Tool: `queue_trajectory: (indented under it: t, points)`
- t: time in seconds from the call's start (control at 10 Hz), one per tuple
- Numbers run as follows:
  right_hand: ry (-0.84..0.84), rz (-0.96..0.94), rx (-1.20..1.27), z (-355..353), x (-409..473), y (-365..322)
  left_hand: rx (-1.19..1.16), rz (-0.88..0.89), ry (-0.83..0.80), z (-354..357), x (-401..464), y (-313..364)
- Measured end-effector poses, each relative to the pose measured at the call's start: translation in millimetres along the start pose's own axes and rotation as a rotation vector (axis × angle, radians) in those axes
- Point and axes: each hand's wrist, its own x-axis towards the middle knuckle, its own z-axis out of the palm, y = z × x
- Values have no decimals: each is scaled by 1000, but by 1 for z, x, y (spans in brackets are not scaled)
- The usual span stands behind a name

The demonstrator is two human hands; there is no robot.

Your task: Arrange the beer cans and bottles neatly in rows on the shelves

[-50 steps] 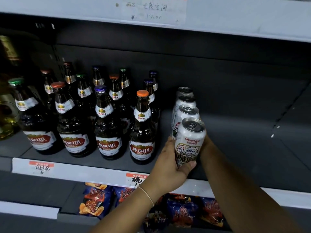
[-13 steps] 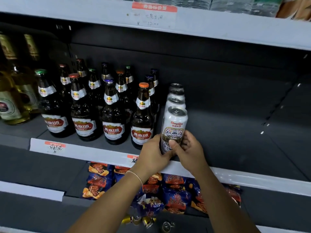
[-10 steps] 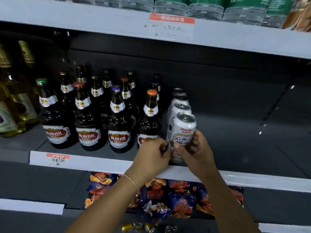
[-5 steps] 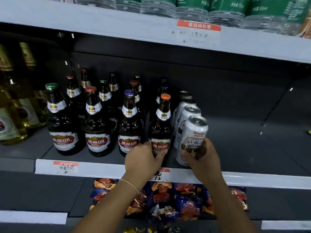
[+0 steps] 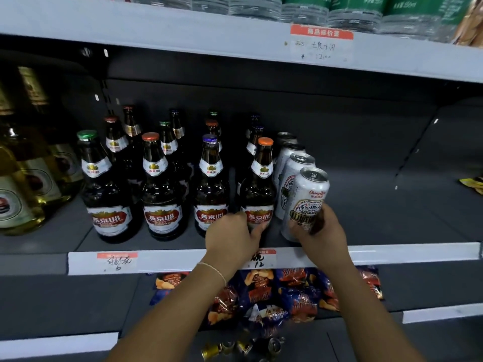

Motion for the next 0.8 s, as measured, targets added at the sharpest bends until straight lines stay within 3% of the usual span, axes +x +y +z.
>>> queue_trajectory:
  t: [0.4, 0.8]
  points:
    - [119, -47, -5, -9, -32, -21, -65, 83, 11, -16, -15, -22]
    - [20, -79, 23, -39, -28, -23, -160, 53, 50, -34, -29, -8]
